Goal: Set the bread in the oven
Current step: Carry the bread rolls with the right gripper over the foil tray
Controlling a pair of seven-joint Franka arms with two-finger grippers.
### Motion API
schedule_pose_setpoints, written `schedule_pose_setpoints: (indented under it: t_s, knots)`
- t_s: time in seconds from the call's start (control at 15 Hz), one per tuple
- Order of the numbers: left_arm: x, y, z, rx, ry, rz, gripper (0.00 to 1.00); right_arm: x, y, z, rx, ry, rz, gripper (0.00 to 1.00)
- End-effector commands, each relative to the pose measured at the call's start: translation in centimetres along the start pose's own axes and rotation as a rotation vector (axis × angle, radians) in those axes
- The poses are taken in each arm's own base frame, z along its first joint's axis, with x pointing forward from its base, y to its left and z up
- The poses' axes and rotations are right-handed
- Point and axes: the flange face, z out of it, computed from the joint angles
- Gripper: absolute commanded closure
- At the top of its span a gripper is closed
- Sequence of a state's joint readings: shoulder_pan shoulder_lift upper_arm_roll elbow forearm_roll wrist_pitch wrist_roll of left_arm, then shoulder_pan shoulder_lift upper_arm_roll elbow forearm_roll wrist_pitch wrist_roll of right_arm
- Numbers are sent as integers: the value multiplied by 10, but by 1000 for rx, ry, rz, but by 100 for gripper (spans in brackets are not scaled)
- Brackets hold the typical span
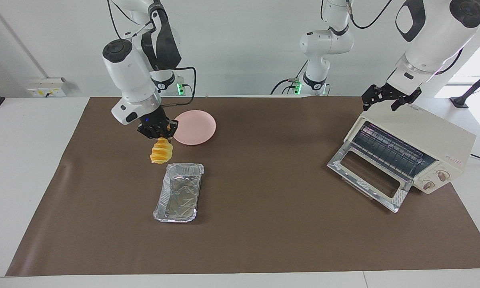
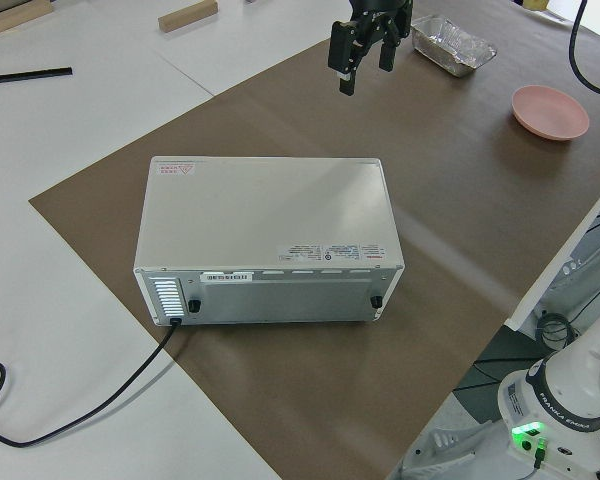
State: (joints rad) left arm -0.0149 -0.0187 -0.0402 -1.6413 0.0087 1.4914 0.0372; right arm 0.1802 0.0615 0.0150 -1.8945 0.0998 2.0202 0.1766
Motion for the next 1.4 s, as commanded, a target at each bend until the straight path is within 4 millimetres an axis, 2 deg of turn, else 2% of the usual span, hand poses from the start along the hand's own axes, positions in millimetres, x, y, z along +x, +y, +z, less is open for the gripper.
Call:
schedule_pose_setpoints:
  t_s: [0.0, 0.13, 0.27, 0.47, 0.73, 0.8, 1.0, 1.13, 1.2, 1.33]
  knots:
    - [-6, -2, -4, 7, 8, -5, 0, 46, -5, 16, -9, -1, -62, 95]
    - [-6, -1, -4, 8, 8, -4, 0, 72, -2, 28, -44, 22, -96, 97]
    - [-6, -2, -4, 7, 8, -5, 0, 88, -1, 53, -43, 4, -92, 97]
    - [-6, -1, -4, 8, 8, -4, 0, 94, -8, 90, -46, -9, -95, 97]
    - [-6, -2, -4, 7, 8, -5, 0, 101, -4, 119, -48, 15, -92, 96]
    - [-6, -2, -4, 7, 8, -5, 0, 101, -9, 127, -46, 13, -97, 96]
    - [-6, -2, -4, 7, 8, -5, 0, 101, -21, 137, -46, 8, -72, 96]
    - [-6, -2, -4, 7, 8, -5, 0, 106, -22, 142, -40, 53, -74, 96]
    - [-6, -2, -4, 7, 8, -5, 0, 105, -21, 145, -40, 60, -73, 95]
    - [-6, -2, -4, 7, 8, -5, 0, 102, -19, 151, -41, 49, -70, 79]
